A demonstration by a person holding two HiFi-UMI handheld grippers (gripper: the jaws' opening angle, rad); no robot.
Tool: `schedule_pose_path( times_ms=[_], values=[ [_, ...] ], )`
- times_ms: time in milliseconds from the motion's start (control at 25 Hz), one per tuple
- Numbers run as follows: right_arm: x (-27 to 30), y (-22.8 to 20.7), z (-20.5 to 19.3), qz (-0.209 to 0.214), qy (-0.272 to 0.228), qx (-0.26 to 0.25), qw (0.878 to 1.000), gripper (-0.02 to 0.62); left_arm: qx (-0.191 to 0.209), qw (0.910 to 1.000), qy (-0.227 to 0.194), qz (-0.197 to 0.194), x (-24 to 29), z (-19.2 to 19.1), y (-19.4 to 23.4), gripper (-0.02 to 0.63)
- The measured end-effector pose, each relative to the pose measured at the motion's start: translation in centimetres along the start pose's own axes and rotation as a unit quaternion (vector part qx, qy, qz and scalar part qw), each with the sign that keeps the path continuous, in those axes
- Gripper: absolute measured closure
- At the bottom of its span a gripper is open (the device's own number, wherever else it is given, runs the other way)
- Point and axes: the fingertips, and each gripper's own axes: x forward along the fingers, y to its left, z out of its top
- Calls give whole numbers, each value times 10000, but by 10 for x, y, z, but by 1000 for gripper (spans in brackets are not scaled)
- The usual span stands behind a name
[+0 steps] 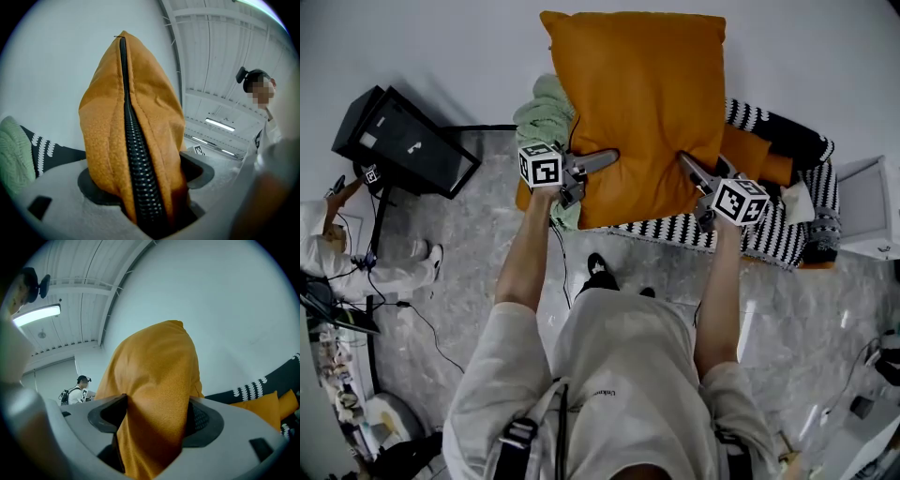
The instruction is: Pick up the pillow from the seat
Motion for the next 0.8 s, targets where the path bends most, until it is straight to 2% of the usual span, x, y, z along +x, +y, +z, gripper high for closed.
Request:
schedule_pose_path(
  times_ms=[200, 560, 800],
  values=[
    [-26, 9, 15, -2, -129, -193, 9997, 275, 175, 9998, -110, -61, 7, 6, -29, 244],
    [-85, 15, 16, 52, -575, -219, 9981, 275, 583, 9981, 66, -160, 26, 0, -86, 236],
    [-120, 12, 10, 2, -664, -188, 9976, 275, 644, 9974, 168, -291, 40, -14, -110, 232]
  ],
)
